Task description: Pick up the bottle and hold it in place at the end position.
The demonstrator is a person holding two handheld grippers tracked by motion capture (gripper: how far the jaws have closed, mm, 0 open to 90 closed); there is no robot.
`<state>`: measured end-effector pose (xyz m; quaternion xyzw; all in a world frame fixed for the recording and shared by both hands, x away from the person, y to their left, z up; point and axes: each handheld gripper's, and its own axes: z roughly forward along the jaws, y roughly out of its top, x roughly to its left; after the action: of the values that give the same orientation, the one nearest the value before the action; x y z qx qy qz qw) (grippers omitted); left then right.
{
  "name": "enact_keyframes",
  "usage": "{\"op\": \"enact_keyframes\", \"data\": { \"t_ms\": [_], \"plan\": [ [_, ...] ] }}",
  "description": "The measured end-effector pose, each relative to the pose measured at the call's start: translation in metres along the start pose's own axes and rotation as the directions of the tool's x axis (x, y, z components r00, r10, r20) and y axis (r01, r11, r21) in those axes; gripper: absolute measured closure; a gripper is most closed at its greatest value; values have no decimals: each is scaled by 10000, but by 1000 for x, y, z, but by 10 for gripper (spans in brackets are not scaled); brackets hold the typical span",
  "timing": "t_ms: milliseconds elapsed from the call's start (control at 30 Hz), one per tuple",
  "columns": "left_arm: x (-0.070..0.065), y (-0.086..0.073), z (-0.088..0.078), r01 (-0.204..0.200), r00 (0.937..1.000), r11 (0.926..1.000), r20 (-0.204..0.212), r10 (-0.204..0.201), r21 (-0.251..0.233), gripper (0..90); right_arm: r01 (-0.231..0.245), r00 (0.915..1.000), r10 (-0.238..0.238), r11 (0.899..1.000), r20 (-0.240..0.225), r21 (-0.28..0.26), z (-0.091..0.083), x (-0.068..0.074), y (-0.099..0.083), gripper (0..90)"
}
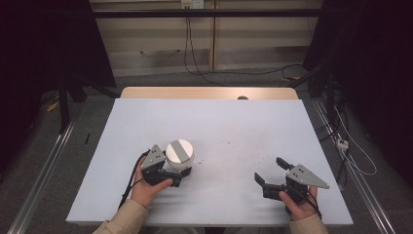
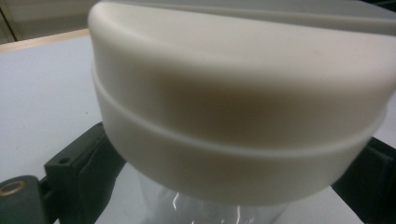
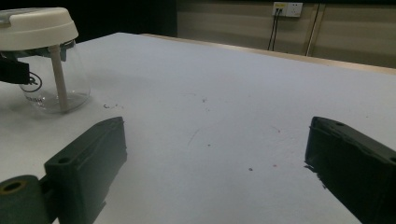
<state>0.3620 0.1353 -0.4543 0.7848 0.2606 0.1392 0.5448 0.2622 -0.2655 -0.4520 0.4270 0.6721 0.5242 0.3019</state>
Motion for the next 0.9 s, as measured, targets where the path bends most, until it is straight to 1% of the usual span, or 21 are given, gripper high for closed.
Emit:
{"op": "enact_keyframes", "data": {
  "t_ms": [67, 300, 467, 533, 567, 600, 733, 767, 900],
  "plan": [
    [0, 0, 1, 15, 10000, 10000, -6, -15, -85, 57, -6, 10000, 6, 10000, 1, 0, 0, 0, 0, 51],
    [1, 0, 4, 40, 10000, 10000, -47, -41, -70, 85, -17, 10000, 17, 10000, 15, -5, 0, 0, 0, 51],
    [1, 1, 4, 94, 9999, 9997, -111, -97, -238, 108, -22, 10000, 22, 10000, -3, -15, 0, -1, 0, 51],
    [1, 1, 5, 91, 9999, 9997, -67, -93, -234, 112, -15, 10000, 15, 10000, 0, -9, 0, 0, 0, 51],
    [1, 1, 5, -38, 9999, 9998, -153, 35, -191, 123, 6, 10000, -6, 10000, 25, -12, 0, 0, 0, 52],
    [0, 1, 6, 96, 9999, 9997, -107, -98, -233, 126, 7, 10000, -6, 10000, 38, -21, 0, -1, 0, 52],
    [1, 1, 7, 100, 9999, 9997, -107, -103, -238, 138, -9, 10000, 10, 10000, 57, -41, -1, -1, 0, 52],
    [0, 1, 8, 157, 9998, 9996, -99, -160, -248, 138, -9, 10000, 10, 10000, 57, -41, -1, -1, 0, 52],
    [-1, 1, 8, 3, 9999, 9998, -111, -5, -210, 166, -8, 10000, 8, 10000, 53, -41, 0, -1, 0, 52]
  ]
}}
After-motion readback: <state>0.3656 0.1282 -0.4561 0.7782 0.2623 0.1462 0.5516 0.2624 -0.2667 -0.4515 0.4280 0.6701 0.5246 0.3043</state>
